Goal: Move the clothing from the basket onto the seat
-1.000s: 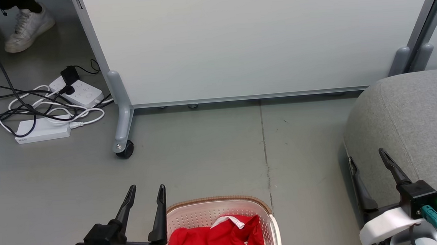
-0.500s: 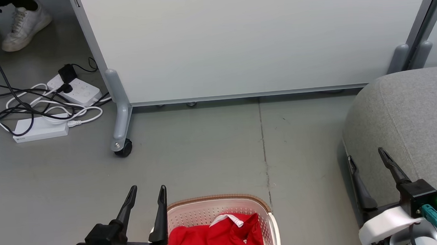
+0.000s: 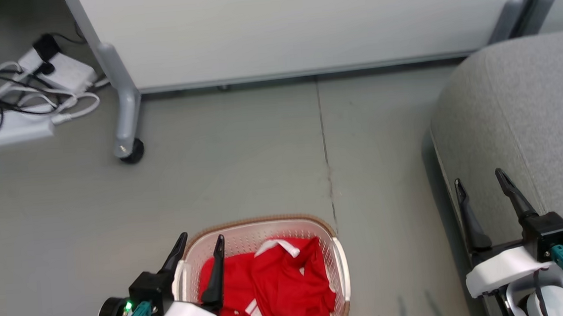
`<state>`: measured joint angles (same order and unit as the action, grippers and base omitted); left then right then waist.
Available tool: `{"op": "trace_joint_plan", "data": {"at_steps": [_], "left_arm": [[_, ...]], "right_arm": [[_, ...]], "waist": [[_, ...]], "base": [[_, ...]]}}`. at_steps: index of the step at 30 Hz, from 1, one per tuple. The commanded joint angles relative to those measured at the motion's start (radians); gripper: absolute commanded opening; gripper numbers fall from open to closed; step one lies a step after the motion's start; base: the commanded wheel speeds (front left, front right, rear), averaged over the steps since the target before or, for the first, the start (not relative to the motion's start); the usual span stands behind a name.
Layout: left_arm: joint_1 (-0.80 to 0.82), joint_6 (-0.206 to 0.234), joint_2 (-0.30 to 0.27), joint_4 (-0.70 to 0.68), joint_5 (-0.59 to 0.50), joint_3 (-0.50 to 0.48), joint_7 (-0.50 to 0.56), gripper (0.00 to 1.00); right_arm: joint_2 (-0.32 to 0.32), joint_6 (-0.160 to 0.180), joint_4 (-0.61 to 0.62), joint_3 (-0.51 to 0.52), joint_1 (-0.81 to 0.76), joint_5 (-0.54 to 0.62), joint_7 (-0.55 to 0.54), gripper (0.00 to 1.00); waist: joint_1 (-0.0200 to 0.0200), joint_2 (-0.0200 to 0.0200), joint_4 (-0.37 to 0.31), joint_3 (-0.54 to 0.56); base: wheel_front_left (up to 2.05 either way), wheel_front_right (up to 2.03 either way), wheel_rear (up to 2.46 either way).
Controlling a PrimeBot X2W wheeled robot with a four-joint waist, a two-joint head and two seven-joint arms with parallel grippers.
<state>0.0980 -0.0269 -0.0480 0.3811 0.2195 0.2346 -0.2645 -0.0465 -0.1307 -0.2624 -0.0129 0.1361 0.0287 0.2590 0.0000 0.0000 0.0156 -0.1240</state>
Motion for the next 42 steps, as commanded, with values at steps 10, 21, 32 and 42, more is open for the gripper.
{"op": "trace_joint_plan", "data": {"at_steps": [10,21,32,42], "left_arm": [[0.229,-0.049,-0.032,0.196,-0.178,0.043,-0.003,1.00],[0.525,-0.016,-0.128,0.567,-0.365,0.198,-0.002,1.00],[0.764,0.000,-0.186,0.812,-0.430,0.283,-0.002,1.00],[0.864,0.052,-0.222,0.896,-0.518,0.377,0.077,1.00]], "right_arm": [[-0.006,0.000,0.065,0.038,0.067,0.023,0.004,1.00],[-0.005,0.000,0.116,-0.010,0.095,-0.002,0.004,1.00],[-0.006,0.000,0.167,-0.062,0.133,-0.043,0.004,1.00],[-0.004,0.000,0.172,-0.115,0.164,-0.071,0.004,1.00]], "waist": [[0.0000,0.0000,-0.104,-0.345],[0.0000,0.0000,-0.169,-0.609],[0.0000,0.0000,-0.215,-0.778],[0.0000,0.0000,-0.242,-0.870]], "base": [[0.00,0.00,0.00],[0.00,0.00,0.00],[0.00,0.00,0.00],[0.00,0.00,0.00]]}}
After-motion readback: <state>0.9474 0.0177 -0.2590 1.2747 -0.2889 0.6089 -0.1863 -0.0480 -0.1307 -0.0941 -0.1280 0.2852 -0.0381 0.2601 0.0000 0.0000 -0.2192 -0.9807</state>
